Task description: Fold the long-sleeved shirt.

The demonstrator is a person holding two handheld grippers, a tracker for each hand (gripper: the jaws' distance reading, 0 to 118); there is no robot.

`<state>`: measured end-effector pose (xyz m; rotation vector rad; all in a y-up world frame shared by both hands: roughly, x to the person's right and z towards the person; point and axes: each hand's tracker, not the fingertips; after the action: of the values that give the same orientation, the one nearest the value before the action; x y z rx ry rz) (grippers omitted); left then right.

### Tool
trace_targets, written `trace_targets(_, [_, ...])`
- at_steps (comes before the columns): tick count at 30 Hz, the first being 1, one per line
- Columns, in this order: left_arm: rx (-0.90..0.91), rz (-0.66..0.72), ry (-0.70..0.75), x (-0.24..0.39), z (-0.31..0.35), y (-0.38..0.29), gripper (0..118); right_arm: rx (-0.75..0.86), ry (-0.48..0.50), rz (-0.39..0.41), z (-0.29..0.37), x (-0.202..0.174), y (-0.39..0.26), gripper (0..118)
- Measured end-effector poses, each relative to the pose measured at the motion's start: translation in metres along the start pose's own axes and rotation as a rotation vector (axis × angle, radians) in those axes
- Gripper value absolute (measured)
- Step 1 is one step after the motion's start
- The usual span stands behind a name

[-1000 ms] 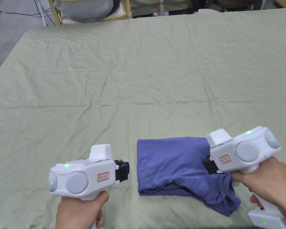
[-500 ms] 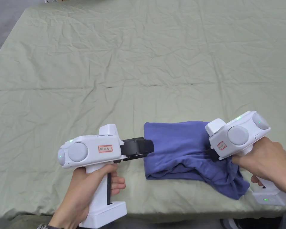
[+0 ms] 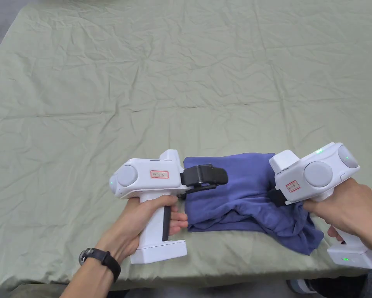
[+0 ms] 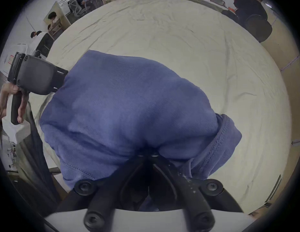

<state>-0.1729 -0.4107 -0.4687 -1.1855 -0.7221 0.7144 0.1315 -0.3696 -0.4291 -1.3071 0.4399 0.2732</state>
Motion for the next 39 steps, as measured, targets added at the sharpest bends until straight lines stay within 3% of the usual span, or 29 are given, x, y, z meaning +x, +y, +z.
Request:
trace_targets(4, [-0.011, -0.019, 0.007, 0.0, -0.01, -0.002, 99, 0.007, 0.016, -0.016, -0.001, 0.003, -0.001, 2])
trace_targets(5, [0.003, -0.015, 0.002, -0.002, -0.007, -0.002, 80, 0.008, 0.021, -0.019, -0.001, 0.004, -0.001, 2])
trace_targets(7, [0.053, -0.015, 0.052, -0.008, -0.001, -0.004, 11, 0.013, 0.026, -0.027, -0.001, 0.004, -0.002, 2])
trace_targets(9, [0.062, -0.021, 0.189, -0.016, -0.001, -0.007, 13, 0.02, 0.028, -0.028, -0.001, 0.004, -0.003, 2])
trace_targets(11, [0.083, 0.107, 0.036, -0.026, 0.0, -0.01, 12, 0.033, 0.026, -0.031, -0.001, 0.003, -0.005, 2])
trace_targets(15, [0.086, 0.058, 0.087, -0.018, 0.001, -0.012, 12, 0.115, 0.051, -0.093, 0.018, 0.01, -0.004, 2])
trace_targets(18, [0.068, -0.037, 0.137, -0.01, 0.001, -0.013, 12, 0.27, -0.035, -0.051, 0.059, -0.001, -0.006, 2])
trace_targets(21, [0.061, -0.04, 0.142, -0.011, -0.001, -0.01, 12, 0.416, -0.074, -0.036, 0.095, -0.02, -0.024, 2])
trace_targets(24, [0.062, -0.031, 0.148, -0.011, -0.001, -0.011, 11, 0.496, -0.093, -0.107, 0.106, -0.034, -0.056, 2])
trace_targets(27, [0.087, -0.053, 0.19, -0.005, -0.002, -0.015, 10, 0.483, -0.046, -0.186, 0.102, -0.04, -0.08, 2])
trace_targets(34, [0.075, -0.132, 0.238, 0.009, 0.02, -0.01, 10, 0.521, -0.062, -0.164, 0.106, -0.055, -0.081, 2])
trace_targets(39, [0.103, -0.149, 0.306, -0.015, 0.069, -0.009, 10, 0.524, -0.037, -0.095, 0.101, -0.081, -0.057, 2])
